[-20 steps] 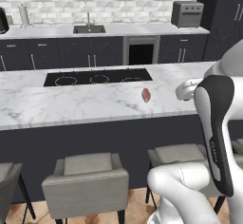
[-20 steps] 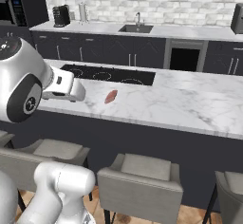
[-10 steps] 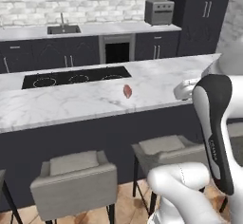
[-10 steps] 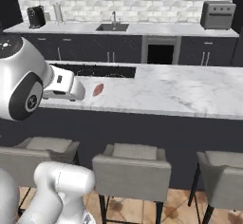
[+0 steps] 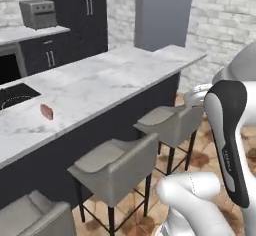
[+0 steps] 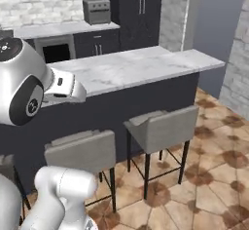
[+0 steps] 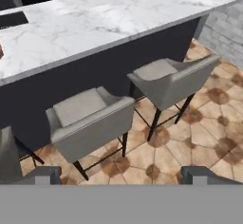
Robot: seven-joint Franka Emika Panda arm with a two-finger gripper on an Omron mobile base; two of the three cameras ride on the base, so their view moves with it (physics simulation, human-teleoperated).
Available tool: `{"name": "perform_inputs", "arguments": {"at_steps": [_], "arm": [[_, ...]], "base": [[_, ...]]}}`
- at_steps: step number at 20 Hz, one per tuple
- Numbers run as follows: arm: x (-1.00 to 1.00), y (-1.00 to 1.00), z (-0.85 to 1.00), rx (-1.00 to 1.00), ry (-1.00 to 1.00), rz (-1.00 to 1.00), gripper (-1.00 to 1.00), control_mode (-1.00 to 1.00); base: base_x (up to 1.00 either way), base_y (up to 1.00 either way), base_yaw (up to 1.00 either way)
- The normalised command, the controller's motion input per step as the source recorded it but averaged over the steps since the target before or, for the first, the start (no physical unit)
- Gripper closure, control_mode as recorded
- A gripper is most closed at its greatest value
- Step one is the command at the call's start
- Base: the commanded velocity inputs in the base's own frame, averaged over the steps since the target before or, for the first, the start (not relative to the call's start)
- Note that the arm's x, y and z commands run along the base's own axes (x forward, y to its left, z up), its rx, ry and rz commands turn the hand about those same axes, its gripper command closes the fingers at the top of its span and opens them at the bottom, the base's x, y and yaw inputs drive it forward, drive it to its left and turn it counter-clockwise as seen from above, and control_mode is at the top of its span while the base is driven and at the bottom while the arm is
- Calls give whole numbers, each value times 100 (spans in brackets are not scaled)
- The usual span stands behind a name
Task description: Open the fridge, remove the orange, carrot, and steak, and place them on any counter.
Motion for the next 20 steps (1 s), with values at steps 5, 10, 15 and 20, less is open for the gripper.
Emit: {"name": "perform_inputs", "arguments": {"at_steps": [5,10,15,20], "arm": [[0,0,0,0,0,0,-100,100],[0,0,0,0,0,0,-100,100],[0,0,0,0,0,0,-100,100],[0,0,0,0,0,0,-100,100]], "base": [[0,0,-98],[0,0,-97],[0,-2,-94],[2,-1,-26]]}}
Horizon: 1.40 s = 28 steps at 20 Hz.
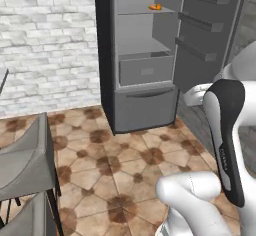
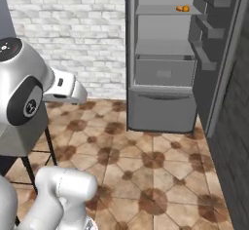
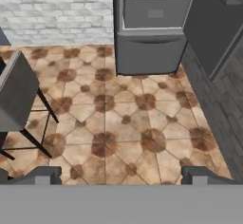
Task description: Open the fridge, remove the orange, carrot, and steak, and place them on any counter.
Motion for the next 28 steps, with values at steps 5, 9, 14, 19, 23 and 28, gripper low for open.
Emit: {"name": "perform_inputs", "arguments": {"at_steps": [5,9,14,19,23,28], "arm": [[0,0,0,0,0,0,-100,100],[0,0,0,0,0,0,-100,100],[0,0,0,0,0,0,-100,100],[0,0,0,0,0,0,-100,100],[0,0,0,0,0,0,-100,100],[0,0,0,0,0,0,-100,100]], "base": [[58,1,3],[100,-16,4],[100,-34,1],[100,-48,0],[100,-51,0],[98,-43,0]]}}
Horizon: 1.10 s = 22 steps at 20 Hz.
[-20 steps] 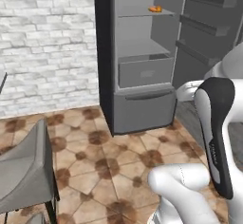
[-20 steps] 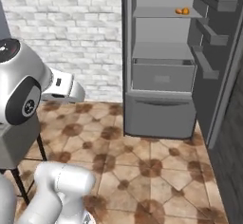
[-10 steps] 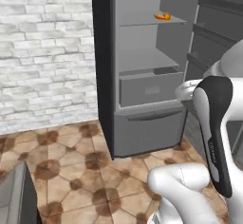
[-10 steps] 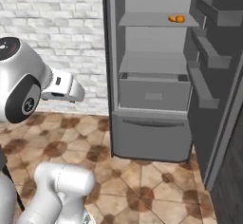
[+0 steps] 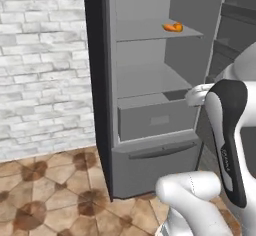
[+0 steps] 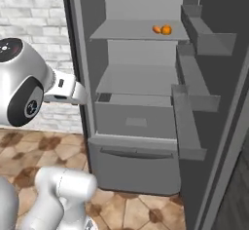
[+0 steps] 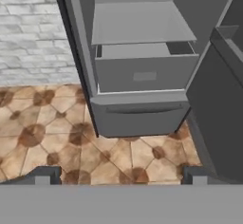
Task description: Open the fridge, remove the orange, carrot, and steak, and place them on any counter.
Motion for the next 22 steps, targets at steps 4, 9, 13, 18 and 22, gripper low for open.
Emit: {"name": "perform_inputs", "arguments": {"at_steps": [4,9,13,18,22], "arm": [[0,0,0,0,0,0,-100,100],[0,0,0,0,0,0,-100,100],[0,0,0,0,0,0,-100,100],[0,0,0,0,0,0,-100,100],[0,0,0,0,0,0,-100,100]], "base": [[82,-39,-1],[77,-38,0],[78,-39,0],[81,-27,0],[83,-2,0]]}}
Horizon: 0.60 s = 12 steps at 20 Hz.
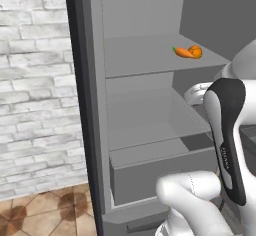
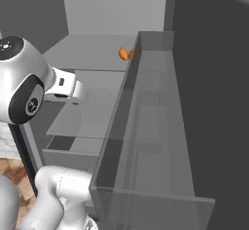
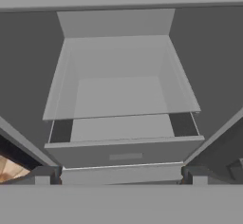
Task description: Open the fridge, remove the orange, carrot, and steak, and place them on any counter.
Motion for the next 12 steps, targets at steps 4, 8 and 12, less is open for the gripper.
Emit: {"name": "perform_inputs", "arguments": {"at_steps": [4,8,12], "arm": [[0,0,0,0,0,0,-100,100],[0,0,0,0,0,0,-100,100],[18,0,0,0,0,0,-100,-100]], "base": [[79,0,0],[46,0,-1],[0,0,0]]}}
